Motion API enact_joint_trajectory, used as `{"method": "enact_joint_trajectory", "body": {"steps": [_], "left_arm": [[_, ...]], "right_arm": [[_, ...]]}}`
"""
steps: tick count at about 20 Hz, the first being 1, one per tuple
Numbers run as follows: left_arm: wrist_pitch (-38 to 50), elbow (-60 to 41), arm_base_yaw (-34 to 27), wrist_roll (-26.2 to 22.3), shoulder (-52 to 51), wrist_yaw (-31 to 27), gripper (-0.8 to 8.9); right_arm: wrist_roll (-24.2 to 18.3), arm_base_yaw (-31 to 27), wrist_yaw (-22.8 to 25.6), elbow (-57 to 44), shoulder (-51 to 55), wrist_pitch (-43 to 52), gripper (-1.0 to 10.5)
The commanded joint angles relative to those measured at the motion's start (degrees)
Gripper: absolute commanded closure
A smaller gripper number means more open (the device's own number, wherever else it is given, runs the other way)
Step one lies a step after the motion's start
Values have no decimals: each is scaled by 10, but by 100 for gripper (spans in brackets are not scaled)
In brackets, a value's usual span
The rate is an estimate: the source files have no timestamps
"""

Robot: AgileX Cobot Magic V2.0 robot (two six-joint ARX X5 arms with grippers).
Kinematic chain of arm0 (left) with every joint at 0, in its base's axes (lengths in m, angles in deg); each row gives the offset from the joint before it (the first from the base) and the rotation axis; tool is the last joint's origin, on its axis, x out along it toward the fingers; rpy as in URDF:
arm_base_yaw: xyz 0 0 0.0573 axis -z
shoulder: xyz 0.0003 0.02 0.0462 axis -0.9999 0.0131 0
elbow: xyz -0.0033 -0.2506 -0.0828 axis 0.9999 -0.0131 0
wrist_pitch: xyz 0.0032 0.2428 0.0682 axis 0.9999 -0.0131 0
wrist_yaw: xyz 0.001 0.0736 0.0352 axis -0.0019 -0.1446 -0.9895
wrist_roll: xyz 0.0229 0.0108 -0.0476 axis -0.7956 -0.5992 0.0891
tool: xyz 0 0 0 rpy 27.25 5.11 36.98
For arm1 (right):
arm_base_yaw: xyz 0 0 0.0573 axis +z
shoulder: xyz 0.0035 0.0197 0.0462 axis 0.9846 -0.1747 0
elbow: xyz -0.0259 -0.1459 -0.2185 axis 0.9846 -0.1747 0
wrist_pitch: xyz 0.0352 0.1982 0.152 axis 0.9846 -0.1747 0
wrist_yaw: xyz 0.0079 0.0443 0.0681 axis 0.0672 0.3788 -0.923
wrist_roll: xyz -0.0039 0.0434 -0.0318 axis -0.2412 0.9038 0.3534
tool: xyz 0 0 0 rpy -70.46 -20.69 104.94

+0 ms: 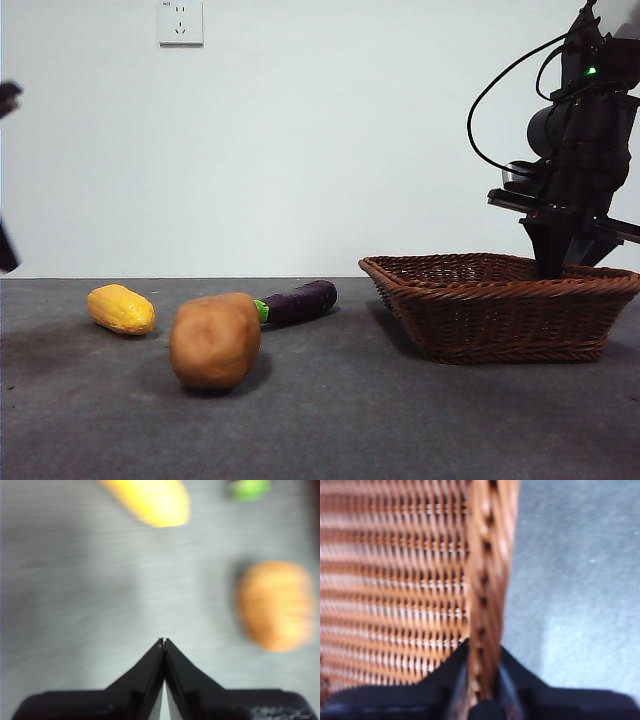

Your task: Help me put the vegetables on the table into the basket

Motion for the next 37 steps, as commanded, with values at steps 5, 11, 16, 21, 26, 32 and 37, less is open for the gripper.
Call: {"method": "enact_joint_trajectory", "body": {"steps": [5, 11, 16, 21, 26, 32, 37], "left_arm": [[37, 59, 1, 102, 25, 27, 811], [-53, 293, 11, 140, 189, -53, 534], [-145, 421, 14, 194, 343, -123, 357], [-172, 466, 30, 208, 419, -202, 342], [-143, 466, 46, 207, 468, -210, 342], [-145, 466, 50, 207, 509, -213, 372], [-144, 466, 50, 188, 505, -222, 822]], "right_arm": [[-3, 1, 5, 0, 54, -10, 955], [-16, 2, 5, 0, 151, -56, 955], [-24, 2, 5, -1, 250, -82, 955], [-24, 2, 5, -1, 339, -112, 955], [-33, 2, 5, -1, 391, -143, 955], [-33, 2, 3, -1, 416, -150, 955], [-33, 2, 3, -2, 416, -152, 955]]}}
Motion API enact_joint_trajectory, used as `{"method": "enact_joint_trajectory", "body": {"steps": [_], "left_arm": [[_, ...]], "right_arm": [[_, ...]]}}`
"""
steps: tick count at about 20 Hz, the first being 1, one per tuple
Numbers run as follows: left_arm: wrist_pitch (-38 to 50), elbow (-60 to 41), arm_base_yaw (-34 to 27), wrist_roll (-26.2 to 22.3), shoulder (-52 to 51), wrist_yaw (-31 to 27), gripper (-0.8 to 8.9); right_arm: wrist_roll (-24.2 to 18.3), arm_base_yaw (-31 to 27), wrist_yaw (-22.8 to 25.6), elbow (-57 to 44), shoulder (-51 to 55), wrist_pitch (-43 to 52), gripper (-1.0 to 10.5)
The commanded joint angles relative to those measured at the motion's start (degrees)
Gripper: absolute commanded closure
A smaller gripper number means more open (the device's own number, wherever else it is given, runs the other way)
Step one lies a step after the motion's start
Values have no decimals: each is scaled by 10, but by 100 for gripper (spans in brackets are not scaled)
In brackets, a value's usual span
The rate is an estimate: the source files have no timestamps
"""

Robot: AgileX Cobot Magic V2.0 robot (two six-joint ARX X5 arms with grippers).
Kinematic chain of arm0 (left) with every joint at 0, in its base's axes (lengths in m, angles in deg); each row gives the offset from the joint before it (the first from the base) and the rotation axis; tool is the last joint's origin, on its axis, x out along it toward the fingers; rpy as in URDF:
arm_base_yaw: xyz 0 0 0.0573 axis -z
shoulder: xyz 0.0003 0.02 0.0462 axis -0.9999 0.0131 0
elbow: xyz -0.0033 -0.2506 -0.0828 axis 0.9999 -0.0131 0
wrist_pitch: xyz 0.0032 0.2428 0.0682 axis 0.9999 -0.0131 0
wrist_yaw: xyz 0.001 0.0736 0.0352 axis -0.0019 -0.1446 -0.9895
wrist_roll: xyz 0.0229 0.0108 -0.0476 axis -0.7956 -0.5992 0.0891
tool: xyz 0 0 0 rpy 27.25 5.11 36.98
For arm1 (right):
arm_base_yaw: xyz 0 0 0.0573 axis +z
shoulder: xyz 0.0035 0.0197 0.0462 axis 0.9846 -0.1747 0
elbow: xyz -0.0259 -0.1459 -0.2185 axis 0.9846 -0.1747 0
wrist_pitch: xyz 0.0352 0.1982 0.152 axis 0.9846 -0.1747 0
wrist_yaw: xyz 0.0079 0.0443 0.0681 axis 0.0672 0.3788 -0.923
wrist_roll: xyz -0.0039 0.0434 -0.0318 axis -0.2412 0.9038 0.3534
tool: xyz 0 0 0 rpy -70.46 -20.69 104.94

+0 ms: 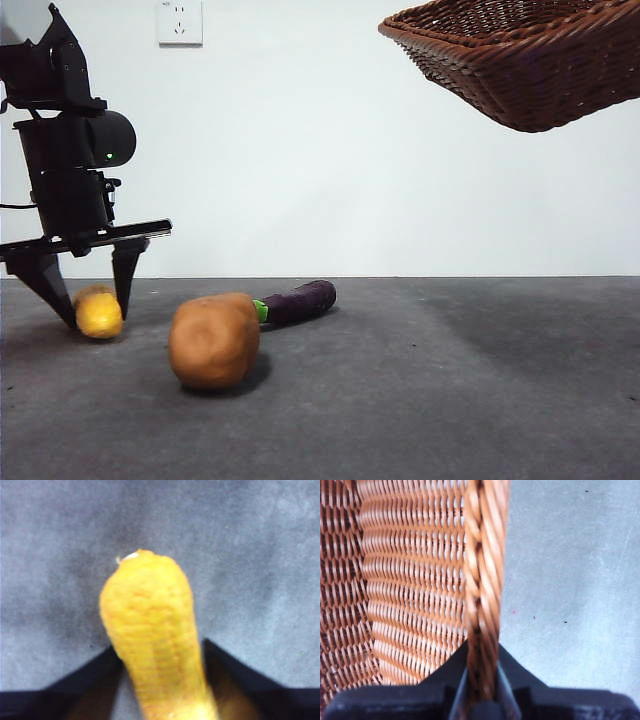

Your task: Help me put the vegetables on the table into the basket

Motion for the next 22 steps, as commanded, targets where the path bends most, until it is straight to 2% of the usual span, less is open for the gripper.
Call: {"method": "enact_joint_trajectory", "body": {"steps": [1, 3, 5, 8, 11, 15, 18, 22], "left_arm": [[8, -3, 2, -18, 2, 0, 822], [16, -2, 1, -33, -22, 24, 822], [25, 2, 2, -58, -58, 83, 822], [31, 2, 19, -115, -115, 183, 822], [37, 2, 61, -139, -176, 274, 822], [53, 2, 151, -143, -240, 275, 822], [77, 2, 220, -116, -252, 253, 822], [102, 2, 264, -83, -252, 201, 822]], "right_arm": [[-1, 1, -6, -3, 5, 1, 955], [-1, 1, -6, -3, 5, 2, 955], [4, 1, -6, -3, 0, 3, 955], [46, 1, -6, -4, -13, 8, 955], [82, 5, 2, -5, -28, 7, 955], [125, 57, 102, -7, -47, -16, 955], [156, 111, 110, -10, -54, -16, 955], [183, 170, 139, -31, -59, -15, 955]]}}
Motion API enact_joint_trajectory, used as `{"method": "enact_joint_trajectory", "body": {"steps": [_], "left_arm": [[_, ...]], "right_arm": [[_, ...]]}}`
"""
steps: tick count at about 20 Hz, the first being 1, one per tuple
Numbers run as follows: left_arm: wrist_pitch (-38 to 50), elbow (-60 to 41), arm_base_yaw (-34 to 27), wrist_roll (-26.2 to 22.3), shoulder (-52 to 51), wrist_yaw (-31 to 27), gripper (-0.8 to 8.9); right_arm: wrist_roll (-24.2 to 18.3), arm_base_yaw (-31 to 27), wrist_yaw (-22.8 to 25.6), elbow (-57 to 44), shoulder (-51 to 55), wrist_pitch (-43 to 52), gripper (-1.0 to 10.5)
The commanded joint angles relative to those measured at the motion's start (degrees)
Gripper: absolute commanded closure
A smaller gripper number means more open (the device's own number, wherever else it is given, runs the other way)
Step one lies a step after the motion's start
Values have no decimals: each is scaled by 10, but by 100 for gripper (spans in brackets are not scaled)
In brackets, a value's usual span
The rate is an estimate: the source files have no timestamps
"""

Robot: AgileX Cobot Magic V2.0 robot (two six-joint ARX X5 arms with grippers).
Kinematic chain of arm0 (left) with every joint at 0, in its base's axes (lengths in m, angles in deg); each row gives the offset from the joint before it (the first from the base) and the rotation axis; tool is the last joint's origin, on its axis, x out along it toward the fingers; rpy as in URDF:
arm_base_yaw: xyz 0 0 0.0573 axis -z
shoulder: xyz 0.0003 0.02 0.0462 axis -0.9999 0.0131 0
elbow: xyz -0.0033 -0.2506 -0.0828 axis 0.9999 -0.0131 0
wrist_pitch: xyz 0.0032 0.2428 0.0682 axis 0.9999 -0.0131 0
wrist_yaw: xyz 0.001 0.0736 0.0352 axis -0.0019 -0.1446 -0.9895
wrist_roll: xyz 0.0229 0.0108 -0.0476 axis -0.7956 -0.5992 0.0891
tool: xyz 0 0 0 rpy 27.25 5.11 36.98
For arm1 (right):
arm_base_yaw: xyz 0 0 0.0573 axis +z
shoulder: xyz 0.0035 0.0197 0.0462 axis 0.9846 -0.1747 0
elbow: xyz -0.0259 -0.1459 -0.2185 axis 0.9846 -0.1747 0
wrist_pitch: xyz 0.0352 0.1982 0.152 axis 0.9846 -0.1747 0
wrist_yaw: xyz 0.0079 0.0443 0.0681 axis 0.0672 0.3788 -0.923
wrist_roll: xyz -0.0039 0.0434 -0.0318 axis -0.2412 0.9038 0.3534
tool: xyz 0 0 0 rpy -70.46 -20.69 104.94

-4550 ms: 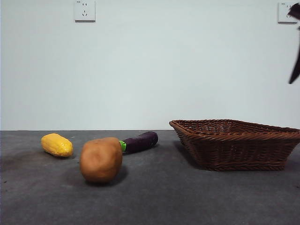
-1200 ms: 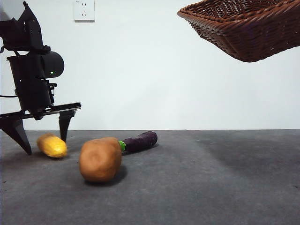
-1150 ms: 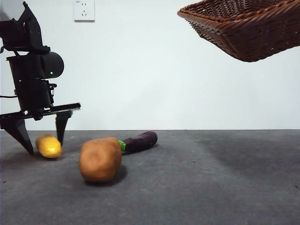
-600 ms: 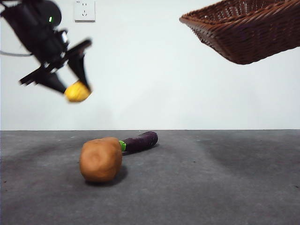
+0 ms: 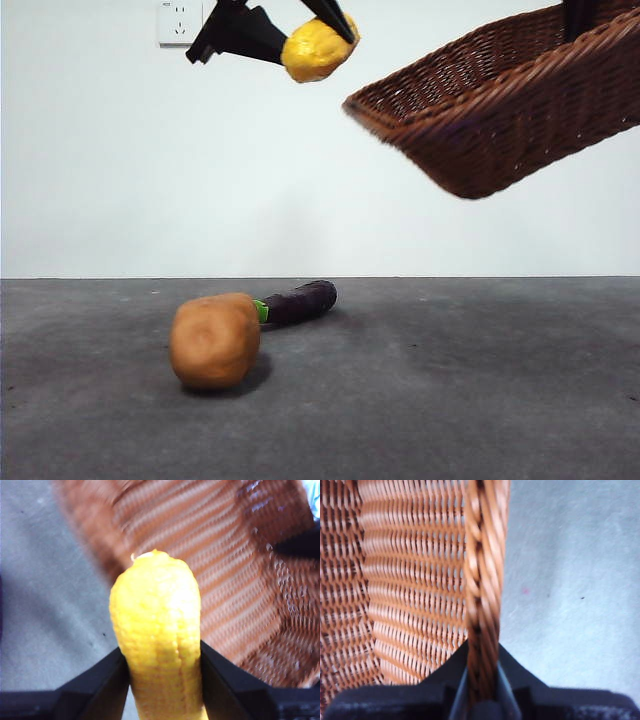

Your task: Help me put the vegetables on the table into the basket

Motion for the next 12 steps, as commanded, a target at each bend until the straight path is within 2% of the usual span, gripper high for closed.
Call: {"method": "enact_joint_trajectory", "body": {"steps": [1, 5, 9, 12], "left_arm": [[12, 0, 12, 22, 2, -28, 822], [7, 0, 19, 25, 5, -37, 816], [-33, 0, 23, 27, 13, -45, 790], [-56, 0, 26, 36, 22, -67, 560]], "right_arm": [[25, 21, 1, -23, -5, -11, 955], [40, 59, -13, -65, -5, 9, 955], [43, 84, -87, -89, -5, 50, 955], [52, 90, -125, -88, -5, 77, 955]]}}
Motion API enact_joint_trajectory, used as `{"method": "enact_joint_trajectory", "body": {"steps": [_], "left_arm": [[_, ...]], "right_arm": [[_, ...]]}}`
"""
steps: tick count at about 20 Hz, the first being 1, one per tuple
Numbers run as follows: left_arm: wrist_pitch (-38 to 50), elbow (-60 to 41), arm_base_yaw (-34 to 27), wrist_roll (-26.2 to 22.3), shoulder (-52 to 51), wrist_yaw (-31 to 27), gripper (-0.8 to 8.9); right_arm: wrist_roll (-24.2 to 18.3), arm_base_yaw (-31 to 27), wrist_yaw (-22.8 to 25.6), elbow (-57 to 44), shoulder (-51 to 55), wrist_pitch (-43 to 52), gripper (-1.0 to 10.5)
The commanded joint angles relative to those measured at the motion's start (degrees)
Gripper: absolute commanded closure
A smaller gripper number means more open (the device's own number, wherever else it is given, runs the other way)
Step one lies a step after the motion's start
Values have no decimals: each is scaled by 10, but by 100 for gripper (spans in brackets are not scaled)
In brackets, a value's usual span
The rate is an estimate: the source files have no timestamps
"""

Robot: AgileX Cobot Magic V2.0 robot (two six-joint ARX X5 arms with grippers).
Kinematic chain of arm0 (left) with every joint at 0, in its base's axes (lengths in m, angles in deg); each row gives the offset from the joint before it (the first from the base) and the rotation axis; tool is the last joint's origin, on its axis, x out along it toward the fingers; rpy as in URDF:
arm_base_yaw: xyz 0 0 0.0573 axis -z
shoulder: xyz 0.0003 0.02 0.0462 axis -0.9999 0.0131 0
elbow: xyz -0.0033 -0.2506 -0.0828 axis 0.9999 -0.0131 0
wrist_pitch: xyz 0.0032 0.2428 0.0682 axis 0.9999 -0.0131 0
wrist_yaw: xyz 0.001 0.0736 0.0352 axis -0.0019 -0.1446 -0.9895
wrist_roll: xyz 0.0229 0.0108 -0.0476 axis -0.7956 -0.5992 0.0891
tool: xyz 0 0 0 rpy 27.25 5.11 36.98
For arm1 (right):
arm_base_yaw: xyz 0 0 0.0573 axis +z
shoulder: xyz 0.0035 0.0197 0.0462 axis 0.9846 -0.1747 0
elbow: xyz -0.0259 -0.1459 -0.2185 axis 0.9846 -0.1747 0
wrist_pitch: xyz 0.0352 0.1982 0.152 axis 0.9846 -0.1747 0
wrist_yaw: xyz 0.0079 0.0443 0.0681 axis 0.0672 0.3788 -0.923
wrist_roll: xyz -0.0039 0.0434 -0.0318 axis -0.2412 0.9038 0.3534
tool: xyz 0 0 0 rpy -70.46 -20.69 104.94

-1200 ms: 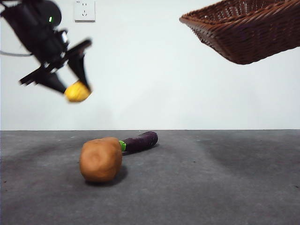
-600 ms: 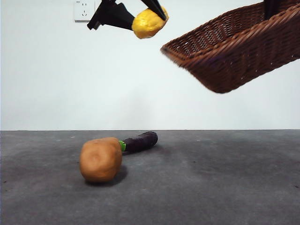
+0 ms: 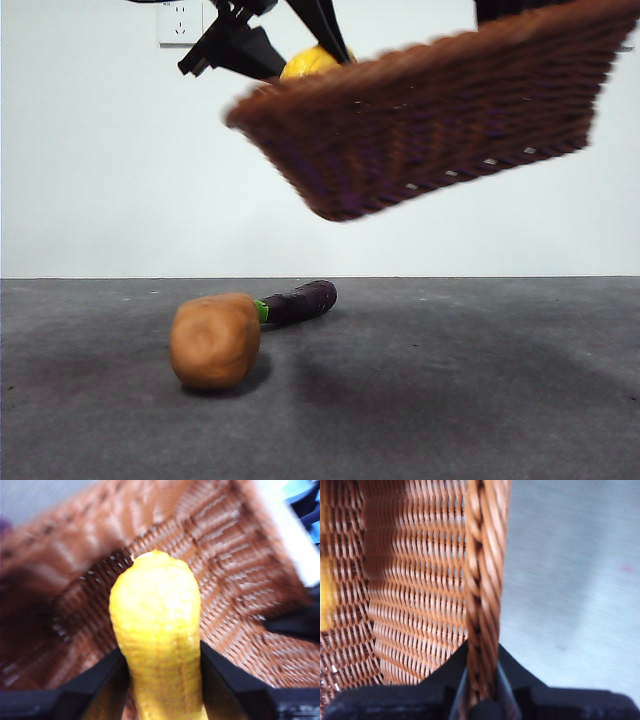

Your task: Help me put the vegetables on the table into the basket

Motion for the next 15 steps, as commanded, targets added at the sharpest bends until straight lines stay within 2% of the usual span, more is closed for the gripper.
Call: {"method": "enact_joint_trajectory", "body": {"steps": [1, 4, 6, 8, 10, 12, 15], "left_arm": [[-6, 0, 3, 9, 13, -18, 522], [-3, 0, 3, 24, 17, -22, 511], [3, 0, 5, 26, 17, -27, 305], [12, 0, 6, 24, 17, -26, 297], [14, 1, 5, 22, 9, -19, 297], [6, 2, -2, 9, -15, -20, 297], [-54, 1, -5, -24, -65, -82, 297]], "right_arm": [[12, 1, -26, -2, -3, 10, 955], [12, 1, -26, -2, -2, 7, 955], [11, 1, -26, -2, -3, 6, 955], [10, 1, -19, -2, -3, 6, 955], [7, -1, 9, -2, -3, 7, 955], [0, -20, 19, -2, -3, 6, 955], [-23, -68, 18, -2, -3, -3, 955]]}}
